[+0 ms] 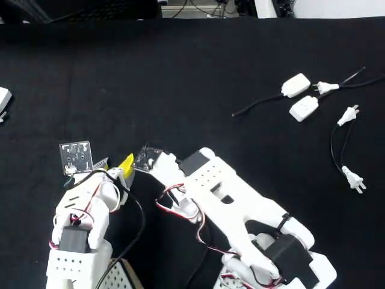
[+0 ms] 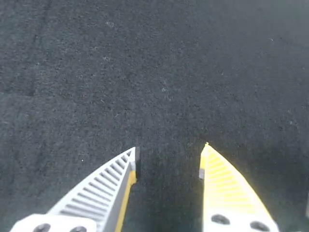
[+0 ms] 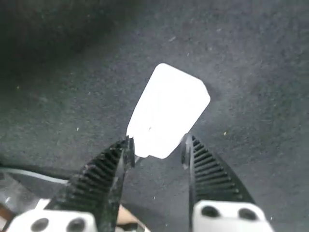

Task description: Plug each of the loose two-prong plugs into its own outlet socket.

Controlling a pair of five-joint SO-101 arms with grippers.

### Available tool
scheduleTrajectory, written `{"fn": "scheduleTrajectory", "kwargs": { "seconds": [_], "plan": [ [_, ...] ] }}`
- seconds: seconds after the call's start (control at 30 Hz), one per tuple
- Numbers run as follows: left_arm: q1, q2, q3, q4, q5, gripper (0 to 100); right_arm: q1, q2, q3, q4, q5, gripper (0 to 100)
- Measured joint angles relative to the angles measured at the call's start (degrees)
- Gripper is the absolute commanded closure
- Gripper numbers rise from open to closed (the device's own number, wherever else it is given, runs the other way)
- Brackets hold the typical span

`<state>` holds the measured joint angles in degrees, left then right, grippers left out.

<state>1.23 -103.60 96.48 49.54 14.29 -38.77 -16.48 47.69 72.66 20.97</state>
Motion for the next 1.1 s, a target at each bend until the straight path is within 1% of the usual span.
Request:
{"fn": "scheduleTrajectory", "kwargs": {
  "seconds": [0.4,0.47,0.57,0.6,0.63,0.7,1.1],
  "plan": [
    [0.0,0.0,0.0,0.0,0.0,78,-0.4,-1.8,7.6,-8.3,0.0,83.5],
    [0.0,0.0,0.0,0.0,0.0,78,-0.4,-1.9,8.4,-9.0,0.0,86.8],
    [0.0,0.0,0.0,0.0,0.0,78,-0.4,-1.9,8.5,-9.2,0.0,97.3],
    [0.0,0.0,0.0,0.0,0.0,78,0.0,-1.9,8.5,-9.2,0.4,99.1],
    [0.0,0.0,0.0,0.0,0.0,78,0.0,-2.0,8.5,-9.5,1.2,97.9],
    [0.0,0.0,0.0,0.0,0.0,78,0.1,-2.0,8.5,-9.9,4.0,98.8],
    [0.0,0.0,0.0,0.0,0.0,78,0.1,-2.0,9.0,-14.7,23.6,98.7]
  ]
}}
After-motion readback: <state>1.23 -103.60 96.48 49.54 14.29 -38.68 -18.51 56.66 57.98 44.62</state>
